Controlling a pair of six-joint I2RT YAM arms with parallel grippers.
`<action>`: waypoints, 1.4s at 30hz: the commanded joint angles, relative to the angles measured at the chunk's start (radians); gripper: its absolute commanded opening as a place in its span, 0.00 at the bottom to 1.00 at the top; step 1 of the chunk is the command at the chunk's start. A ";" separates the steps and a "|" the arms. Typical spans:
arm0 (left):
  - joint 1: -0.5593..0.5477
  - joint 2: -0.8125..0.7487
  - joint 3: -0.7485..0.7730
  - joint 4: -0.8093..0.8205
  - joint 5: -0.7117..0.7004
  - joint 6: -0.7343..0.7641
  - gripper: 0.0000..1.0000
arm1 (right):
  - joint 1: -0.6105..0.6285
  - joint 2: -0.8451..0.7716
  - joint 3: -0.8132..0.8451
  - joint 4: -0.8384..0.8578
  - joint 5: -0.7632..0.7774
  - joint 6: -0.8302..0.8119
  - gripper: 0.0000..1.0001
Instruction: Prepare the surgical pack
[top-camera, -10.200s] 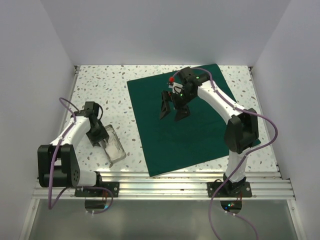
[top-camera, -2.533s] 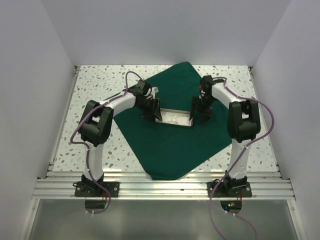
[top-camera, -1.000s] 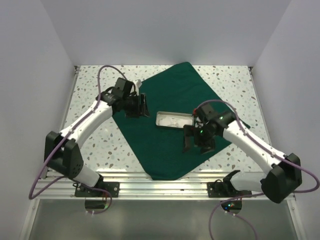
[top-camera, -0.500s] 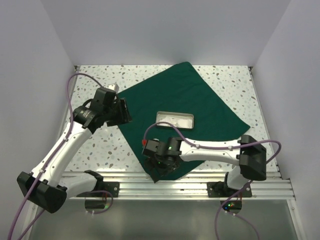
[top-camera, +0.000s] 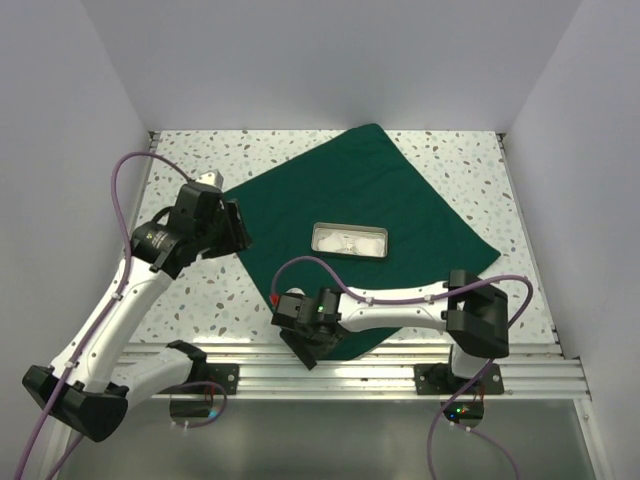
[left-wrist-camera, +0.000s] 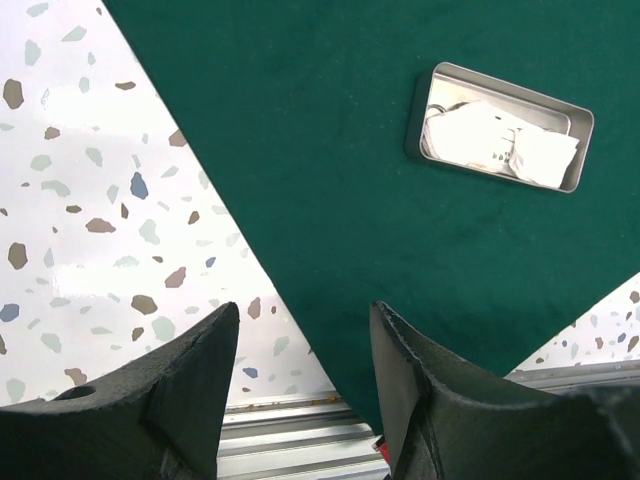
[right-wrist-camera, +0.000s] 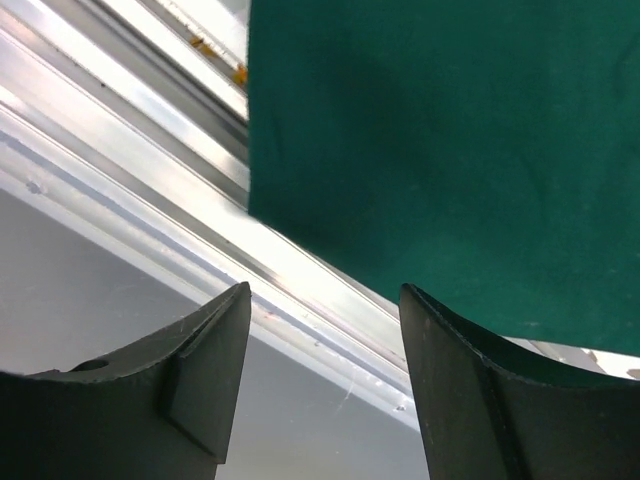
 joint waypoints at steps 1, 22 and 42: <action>0.008 0.006 -0.009 -0.019 -0.019 0.001 0.59 | 0.010 0.029 -0.021 0.040 -0.027 -0.016 0.64; 0.045 0.086 0.008 0.015 -0.045 0.038 0.59 | -0.211 -0.068 0.100 -0.124 0.174 -0.025 0.00; 0.194 0.308 0.100 0.044 -0.007 0.060 0.57 | -0.773 0.293 0.729 -0.259 0.093 -0.346 0.00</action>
